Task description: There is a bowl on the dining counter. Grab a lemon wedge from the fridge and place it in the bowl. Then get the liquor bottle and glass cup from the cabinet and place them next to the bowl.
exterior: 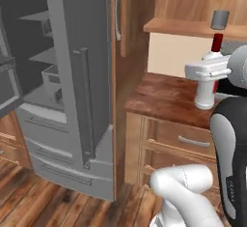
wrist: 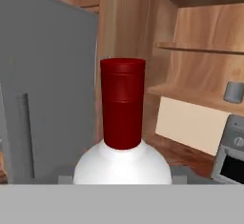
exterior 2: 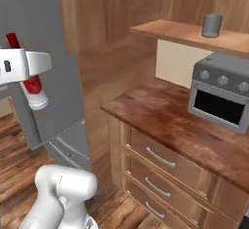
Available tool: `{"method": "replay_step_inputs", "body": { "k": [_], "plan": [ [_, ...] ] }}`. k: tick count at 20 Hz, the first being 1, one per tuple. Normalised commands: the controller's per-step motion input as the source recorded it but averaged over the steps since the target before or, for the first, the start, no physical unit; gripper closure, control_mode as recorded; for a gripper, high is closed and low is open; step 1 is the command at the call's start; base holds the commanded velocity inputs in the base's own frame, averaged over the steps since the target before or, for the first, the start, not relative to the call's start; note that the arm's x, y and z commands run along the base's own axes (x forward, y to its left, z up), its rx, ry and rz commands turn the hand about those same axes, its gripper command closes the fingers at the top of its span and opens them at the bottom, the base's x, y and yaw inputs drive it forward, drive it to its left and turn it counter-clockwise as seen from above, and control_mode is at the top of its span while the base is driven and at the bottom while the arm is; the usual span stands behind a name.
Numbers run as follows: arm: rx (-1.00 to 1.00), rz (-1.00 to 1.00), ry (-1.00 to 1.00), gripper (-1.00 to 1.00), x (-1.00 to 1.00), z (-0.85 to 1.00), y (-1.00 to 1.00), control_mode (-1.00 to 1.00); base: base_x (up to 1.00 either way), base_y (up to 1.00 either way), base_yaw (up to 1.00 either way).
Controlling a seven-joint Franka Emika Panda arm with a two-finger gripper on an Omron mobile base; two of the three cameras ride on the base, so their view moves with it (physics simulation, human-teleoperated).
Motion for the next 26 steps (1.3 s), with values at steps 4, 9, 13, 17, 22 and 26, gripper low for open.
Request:
{"method": "replay_step_inputs", "body": {
  "k": [4, 9, 13, 17, 22, 26],
  "plan": [
    [0.0, 0.0, 0.0, 1.0, 0.0, 0.0, 0.0, 1.0, -0.5, 0.12, 0.99],
    [0.0, 0.0, 0.0, 1.0, 0.0, 0.0, 0.0, 1.0, -0.47, 0.35, 0.95],
    [0.0, 0.0, 0.0, 1.0, 0.0, 0.0, 0.0, 1.0, -0.34, 0.57, 0.89],
    [0.0, 0.0, 0.0, 1.0, 0.0, 0.0, 0.0, 1.0, -0.01, 0.71, 0.77],
    [0.0, 0.0, 0.0, 1.0, 0.0, 0.0, 0.0, 1.0, 0.59, 0.71, 0.5],
    [0.0, 0.0, 0.0, 1.0, 0.0, 0.0, 0.0, 1.0, 1.0, 0.53, 0.23]
  ]
}}
